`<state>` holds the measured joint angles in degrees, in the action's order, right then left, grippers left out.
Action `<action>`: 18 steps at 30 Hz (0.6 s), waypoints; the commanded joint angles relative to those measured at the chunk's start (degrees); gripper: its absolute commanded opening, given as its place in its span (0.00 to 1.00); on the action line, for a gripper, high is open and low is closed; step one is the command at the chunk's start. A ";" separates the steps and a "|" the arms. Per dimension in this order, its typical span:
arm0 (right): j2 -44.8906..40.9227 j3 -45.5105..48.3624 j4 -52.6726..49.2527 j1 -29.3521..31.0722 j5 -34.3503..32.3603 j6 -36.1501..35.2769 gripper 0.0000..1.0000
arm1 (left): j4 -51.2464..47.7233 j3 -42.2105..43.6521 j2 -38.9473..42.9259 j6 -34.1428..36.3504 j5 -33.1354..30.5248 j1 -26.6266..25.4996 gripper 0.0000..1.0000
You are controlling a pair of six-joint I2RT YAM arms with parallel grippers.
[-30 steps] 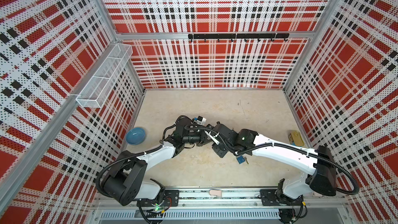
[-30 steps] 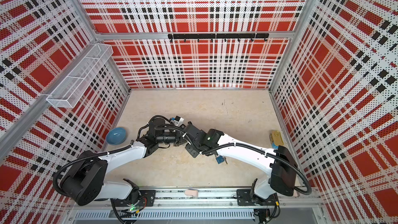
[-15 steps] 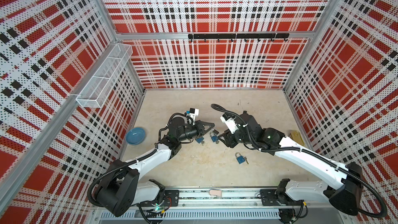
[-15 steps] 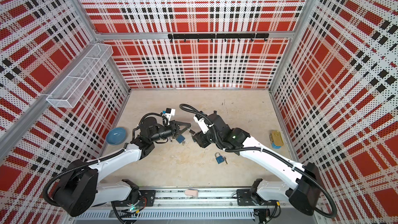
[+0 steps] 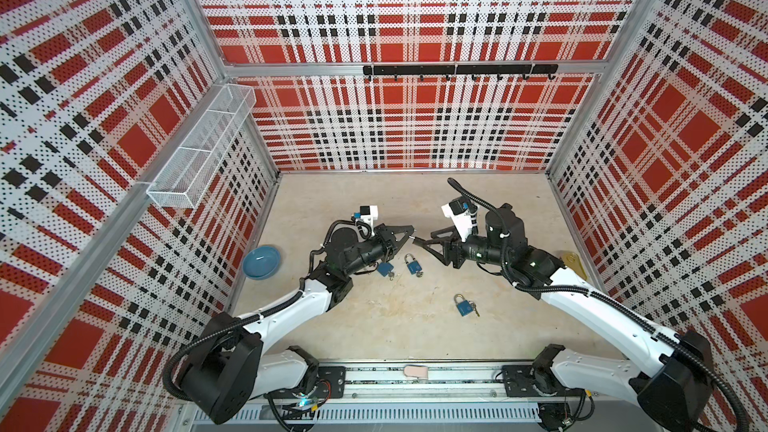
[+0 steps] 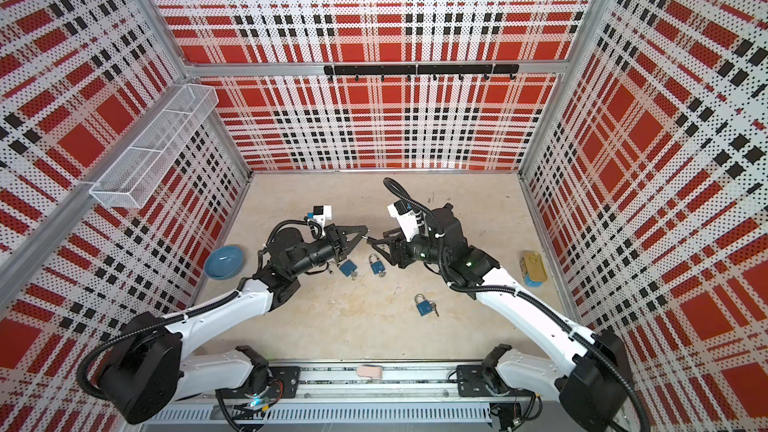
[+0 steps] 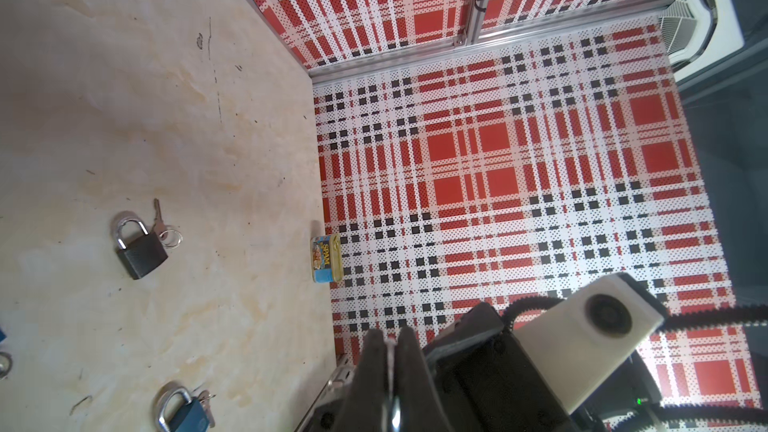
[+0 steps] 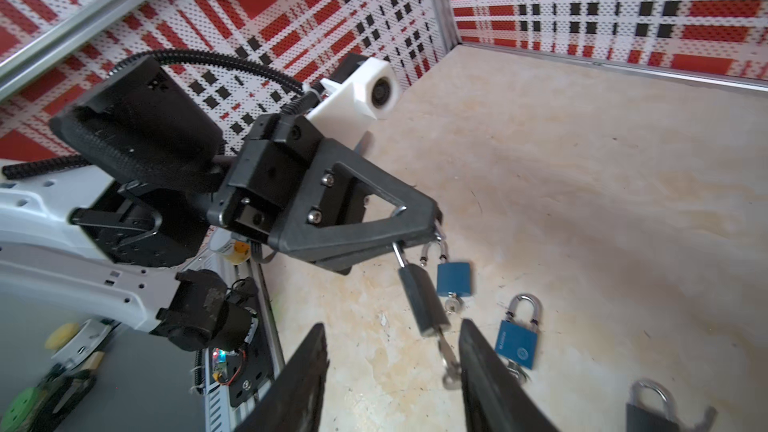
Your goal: Lock with the key
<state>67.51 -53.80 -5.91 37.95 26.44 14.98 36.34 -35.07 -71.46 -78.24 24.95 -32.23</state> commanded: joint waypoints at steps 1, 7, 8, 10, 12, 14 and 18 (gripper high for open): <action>2.20 -1.03 6.65 0.06 4.88 -0.63 0.51 | 4.11 -2.29 1.26 -4.35 -2.23 -1.37 0.00; 3.77 -2.08 5.76 -0.05 5.03 -3.12 0.45 | 5.29 -3.15 1.10 -6.03 -2.03 -2.38 0.00; 3.66 -2.14 5.73 0.01 5.14 -3.25 0.42 | 5.30 -3.25 1.21 -5.96 -1.87 -2.40 0.00; 3.61 -2.23 5.56 -0.07 5.33 -3.46 0.38 | 5.32 -3.27 1.24 -5.97 -2.00 -2.35 0.00; 3.51 -2.28 5.41 -0.01 5.42 -3.45 0.34 | 5.33 -3.34 1.27 -6.14 -2.05 -2.37 0.00; 3.21 -2.09 5.38 0.01 5.50 -3.47 0.32 | 5.32 -3.43 1.16 -6.18 -1.92 -2.38 0.00; 2.98 -2.00 5.25 0.01 5.91 -3.48 0.27 | 5.34 -3.34 1.15 -6.31 -2.01 -2.39 0.00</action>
<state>71.29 -54.22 -3.18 37.82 30.50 12.95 39.09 -36.16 -71.46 -82.46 23.27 -34.22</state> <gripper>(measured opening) 0.279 0.080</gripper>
